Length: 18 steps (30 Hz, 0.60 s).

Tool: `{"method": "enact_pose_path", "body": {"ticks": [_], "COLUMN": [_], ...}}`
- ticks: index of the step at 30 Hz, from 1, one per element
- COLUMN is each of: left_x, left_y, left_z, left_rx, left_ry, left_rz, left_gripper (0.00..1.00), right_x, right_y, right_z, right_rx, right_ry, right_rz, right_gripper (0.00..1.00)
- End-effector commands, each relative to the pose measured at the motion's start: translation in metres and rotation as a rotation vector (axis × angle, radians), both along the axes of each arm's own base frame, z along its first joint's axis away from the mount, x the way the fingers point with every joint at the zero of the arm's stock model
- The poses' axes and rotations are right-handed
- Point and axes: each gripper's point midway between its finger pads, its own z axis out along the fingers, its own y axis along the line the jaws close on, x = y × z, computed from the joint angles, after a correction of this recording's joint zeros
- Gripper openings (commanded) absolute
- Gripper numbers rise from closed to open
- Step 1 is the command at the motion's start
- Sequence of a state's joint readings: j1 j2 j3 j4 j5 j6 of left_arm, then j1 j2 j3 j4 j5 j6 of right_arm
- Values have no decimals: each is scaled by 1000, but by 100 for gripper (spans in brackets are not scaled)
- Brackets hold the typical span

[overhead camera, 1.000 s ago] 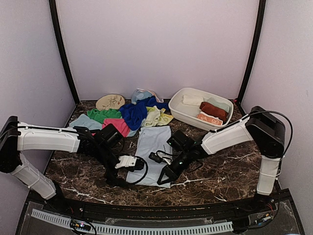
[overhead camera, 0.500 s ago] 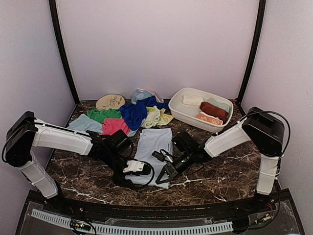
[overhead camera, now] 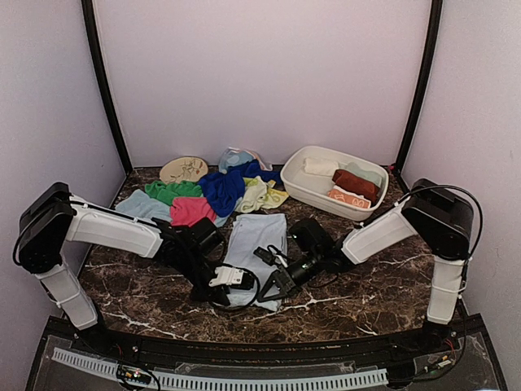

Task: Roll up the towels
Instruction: Roll the towel at the center of the board.

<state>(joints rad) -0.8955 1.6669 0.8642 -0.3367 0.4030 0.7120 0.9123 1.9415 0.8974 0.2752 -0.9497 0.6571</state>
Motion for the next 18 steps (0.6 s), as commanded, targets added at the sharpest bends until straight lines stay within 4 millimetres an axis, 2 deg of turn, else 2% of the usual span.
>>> {"method": "enact_pose_path", "body": {"ticks": [1,4,12,13,14,15,16,17,18], "left_x": [5,9,8,6,5,4,2,1,-1], "left_y": [2,4,7,6,6,6,6,6,6], "left_z": [0,5,16,16,16,16,16,16,15], "left_rx": [22,18,-2,3,7,11,16,20,26], "left_ry": [50,91,345,359,376,390,408,425,444], "left_rz": [35,58,139,138,138,139,141,140,139], "left_gripper": [10,0,0,0,0,0,0,0,0], "right_x": [11,24,58,62,58,54,58,73,69], "right_y": [-2,-5,-27,-31,-35,-38,-43,-53,-55], "right_z": [3,5,29,33,39,56,65,72,82], "right_rx": [-3,-28,-65,-75,-76,-47,-44,-78,-64], "right_ry": [-93,-184,-528,-591,-590,-609,-692,-864,-945], "right_rz": [-15,-62,-209,-218,-214,-221,-245,-295,-309], "right_gripper": [7,14,38,40,40,40,41,43,44]}}
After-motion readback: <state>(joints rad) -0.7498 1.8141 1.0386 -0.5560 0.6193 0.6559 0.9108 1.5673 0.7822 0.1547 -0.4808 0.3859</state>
